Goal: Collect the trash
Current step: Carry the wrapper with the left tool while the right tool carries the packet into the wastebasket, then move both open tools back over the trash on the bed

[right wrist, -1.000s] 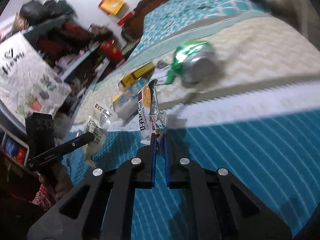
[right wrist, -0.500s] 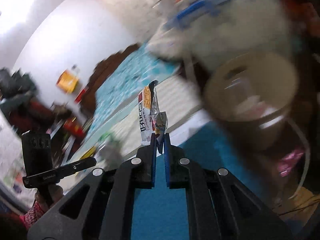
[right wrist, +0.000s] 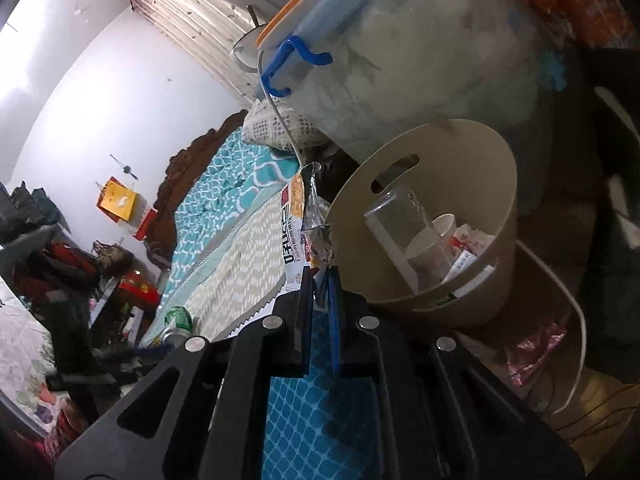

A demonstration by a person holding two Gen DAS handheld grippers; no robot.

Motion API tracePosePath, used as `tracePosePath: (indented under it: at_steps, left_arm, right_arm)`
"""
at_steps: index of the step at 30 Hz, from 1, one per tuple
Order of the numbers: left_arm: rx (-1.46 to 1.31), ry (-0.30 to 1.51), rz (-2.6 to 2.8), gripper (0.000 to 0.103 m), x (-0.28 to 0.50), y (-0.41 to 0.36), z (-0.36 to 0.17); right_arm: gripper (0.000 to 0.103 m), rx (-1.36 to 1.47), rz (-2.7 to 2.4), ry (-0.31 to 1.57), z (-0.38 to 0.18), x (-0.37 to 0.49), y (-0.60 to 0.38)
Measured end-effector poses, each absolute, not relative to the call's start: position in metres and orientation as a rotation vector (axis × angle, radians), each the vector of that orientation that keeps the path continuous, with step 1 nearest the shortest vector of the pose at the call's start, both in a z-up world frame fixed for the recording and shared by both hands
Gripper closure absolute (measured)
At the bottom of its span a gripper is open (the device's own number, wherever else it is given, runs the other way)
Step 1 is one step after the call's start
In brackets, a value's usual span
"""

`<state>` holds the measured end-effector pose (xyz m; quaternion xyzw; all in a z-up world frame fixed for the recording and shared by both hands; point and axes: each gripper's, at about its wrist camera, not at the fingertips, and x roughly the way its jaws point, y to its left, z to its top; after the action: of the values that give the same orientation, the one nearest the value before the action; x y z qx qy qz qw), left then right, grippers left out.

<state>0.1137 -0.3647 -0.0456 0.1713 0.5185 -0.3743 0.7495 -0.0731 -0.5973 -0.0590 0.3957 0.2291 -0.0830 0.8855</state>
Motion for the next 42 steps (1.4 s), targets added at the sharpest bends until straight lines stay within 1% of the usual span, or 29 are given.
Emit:
tracePosePath:
  at_steps: [3, 4, 5, 6, 7, 10, 14, 17, 20, 21, 22, 23, 24, 25, 26, 27, 28, 29, 30, 31, 34, 37, 42]
  left_arm:
    - [0.322, 1.264, -0.780, 0.029, 0.103, -0.348, -0.067]
    - [0.319, 1.278, -0.773, 0.034, 0.099, -0.348, -0.073]
    - [0.328, 1.279, -0.758, 0.047, 0.094, -0.350, -0.078]
    - [0.359, 1.216, -0.751, 0.070, 0.087, -0.353, -0.077]
    - [0.355, 1.206, -0.799, 0.085, 0.083, -0.358, -0.076]
    - [0.375, 1.163, -0.802, 0.088, 0.083, -0.371, -0.067]
    - [0.332, 1.149, -0.888, 0.089, 0.096, -0.402, -0.048]
    - [0.333, 1.082, -0.982, 0.089, 0.103, -0.452, -0.034]
    - [0.325, 1.067, -1.052, 0.088, 0.112, -0.509, -0.033]
    - [0.336, 1.046, -1.050, 0.088, 0.115, -0.528, -0.034]
    - [0.355, 1.020, -1.047, 0.087, 0.117, -0.546, -0.037]
    - [0.371, 1.014, -1.046, 0.084, 0.119, -0.561, -0.043]
    - [0.382, 1.029, -1.041, 0.077, 0.121, -0.571, -0.048]
    - [0.397, 1.057, -1.020, 0.055, 0.124, -0.582, -0.056]
    - [0.403, 1.065, -1.001, 0.049, 0.125, -0.588, -0.060]
    - [0.402, 1.065, -0.989, 0.049, 0.126, -0.593, -0.062]
    - [0.401, 1.061, -0.997, 0.049, 0.125, -0.596, -0.061]
    - [0.400, 1.057, -0.998, 0.049, 0.124, -0.595, -0.058]
    - [0.388, 1.049, -0.998, 0.049, 0.123, -0.592, -0.053]
    - [0.366, 1.035, -1.014, 0.049, 0.121, -0.586, -0.046]
    - [0.340, 0.965, -1.043, 0.049, 0.110, -0.566, -0.025]
    - [0.291, 0.917, -1.084, 0.049, 0.097, -0.528, -0.003]
    - [0.270, 0.831, -1.107, 0.049, 0.073, -0.451, 0.019]
  right_arm:
    - [0.094, 0.817, -0.152, 0.470, -0.056, -0.071, -0.602]
    - [0.094, 0.813, -0.148, 0.467, -0.055, -0.070, -0.603]
    - [0.094, 0.809, -0.144, 0.463, -0.054, -0.069, -0.605]
    - [0.094, 0.804, -0.145, 0.461, -0.053, -0.068, -0.606]
    - [0.094, 0.796, -0.149, 0.456, -0.052, -0.069, -0.608]
    - [0.094, 0.798, -0.165, 0.444, -0.053, -0.073, -0.617]
    - [0.094, 0.792, -0.263, 0.426, -0.052, -0.087, -0.637]
    - [0.094, 0.767, -0.352, 0.437, -0.056, -0.095, -0.648]
    - [0.094, 0.755, -0.403, 0.483, -0.064, -0.094, -0.653]
    - [0.093, 0.754, -0.411, 0.498, -0.067, -0.092, -0.653]
    - [0.090, 0.755, -0.419, 0.520, -0.070, -0.090, -0.654]
    - [0.090, 0.763, -0.423, 0.542, -0.075, -0.086, -0.656]
    - [0.089, 0.774, -0.422, 0.559, -0.078, -0.082, -0.658]
    - [0.089, 0.792, -0.410, 0.578, -0.081, -0.078, -0.659]
    - [0.087, 0.815, -0.400, 0.582, -0.083, -0.077, -0.659]
    - [0.075, 0.830, -0.399, 0.575, -0.083, -0.078, -0.659]
    - [0.053, 0.833, -0.407, 0.556, -0.080, -0.081, -0.657]
    - [0.038, 0.823, -0.425, 0.530, -0.074, -0.084, -0.654]
    - [0.032, 0.807, -0.453, 0.511, -0.070, -0.087, -0.653]
    - [0.034, 0.775, -0.466, 0.478, -0.061, -0.091, -0.648]
    - [0.035, 0.755, -0.472, 0.438, -0.046, -0.097, -0.638]
    - [0.035, 0.761, -0.433, 0.405, -0.030, -0.096, -0.623]
    - [0.038, 0.691, -0.314, 0.422, -0.010, -0.077, -0.575]
